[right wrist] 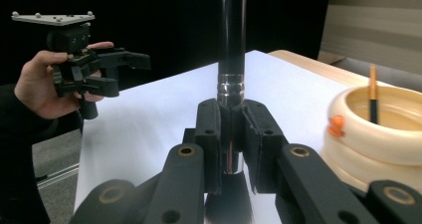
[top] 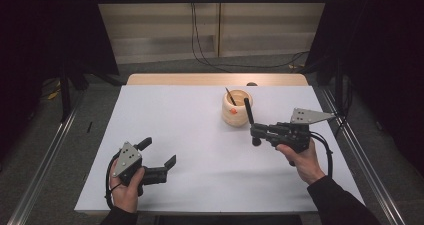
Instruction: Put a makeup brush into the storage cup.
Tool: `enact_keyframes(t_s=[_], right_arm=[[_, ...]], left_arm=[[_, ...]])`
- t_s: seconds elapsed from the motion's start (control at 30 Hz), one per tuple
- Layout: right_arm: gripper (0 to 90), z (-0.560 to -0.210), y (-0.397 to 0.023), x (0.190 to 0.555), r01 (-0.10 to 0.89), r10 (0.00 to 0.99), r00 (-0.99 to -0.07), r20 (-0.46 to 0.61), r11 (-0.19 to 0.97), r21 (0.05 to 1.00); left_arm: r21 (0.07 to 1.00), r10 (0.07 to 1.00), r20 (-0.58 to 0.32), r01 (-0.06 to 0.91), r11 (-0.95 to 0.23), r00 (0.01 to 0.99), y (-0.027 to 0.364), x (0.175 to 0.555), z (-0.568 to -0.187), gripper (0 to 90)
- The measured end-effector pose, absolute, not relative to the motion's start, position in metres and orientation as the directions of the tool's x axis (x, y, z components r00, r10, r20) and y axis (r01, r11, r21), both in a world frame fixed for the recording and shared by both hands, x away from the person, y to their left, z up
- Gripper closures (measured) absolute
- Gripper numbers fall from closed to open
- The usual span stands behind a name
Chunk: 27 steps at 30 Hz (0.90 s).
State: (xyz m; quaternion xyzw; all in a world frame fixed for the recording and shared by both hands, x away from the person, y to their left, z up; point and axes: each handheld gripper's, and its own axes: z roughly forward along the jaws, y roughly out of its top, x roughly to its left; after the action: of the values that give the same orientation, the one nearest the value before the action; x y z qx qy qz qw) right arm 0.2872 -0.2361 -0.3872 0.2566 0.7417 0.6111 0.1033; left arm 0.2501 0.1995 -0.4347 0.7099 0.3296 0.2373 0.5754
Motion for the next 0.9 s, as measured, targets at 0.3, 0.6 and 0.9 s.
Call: enact_keyframes(t_s=[0.3, 0.6, 0.9], right_arm=[[78.1, -0.384, -0.215, 0.297, 0.258, 0.464, -0.868, 0.178, 0.116, 0.959], [78.1, -0.387, -0.202, 0.298, 0.244, 0.430, -0.888, 0.164, 0.138, 0.960], [78.1, -0.384, -0.204, 0.299, 0.259, 0.423, -0.894, 0.151, 0.213, 0.942]], left_arm=[[0.973, 0.742, -0.046, 0.197, -0.118, 0.669, 0.199, 0.251, -0.435, 1.3], [0.973, 0.742, -0.045, 0.198, -0.119, 0.669, 0.200, 0.250, -0.435, 1.3], [0.972, 0.737, -0.044, 0.198, -0.123, 0.674, 0.200, 0.250, -0.435, 1.3]])
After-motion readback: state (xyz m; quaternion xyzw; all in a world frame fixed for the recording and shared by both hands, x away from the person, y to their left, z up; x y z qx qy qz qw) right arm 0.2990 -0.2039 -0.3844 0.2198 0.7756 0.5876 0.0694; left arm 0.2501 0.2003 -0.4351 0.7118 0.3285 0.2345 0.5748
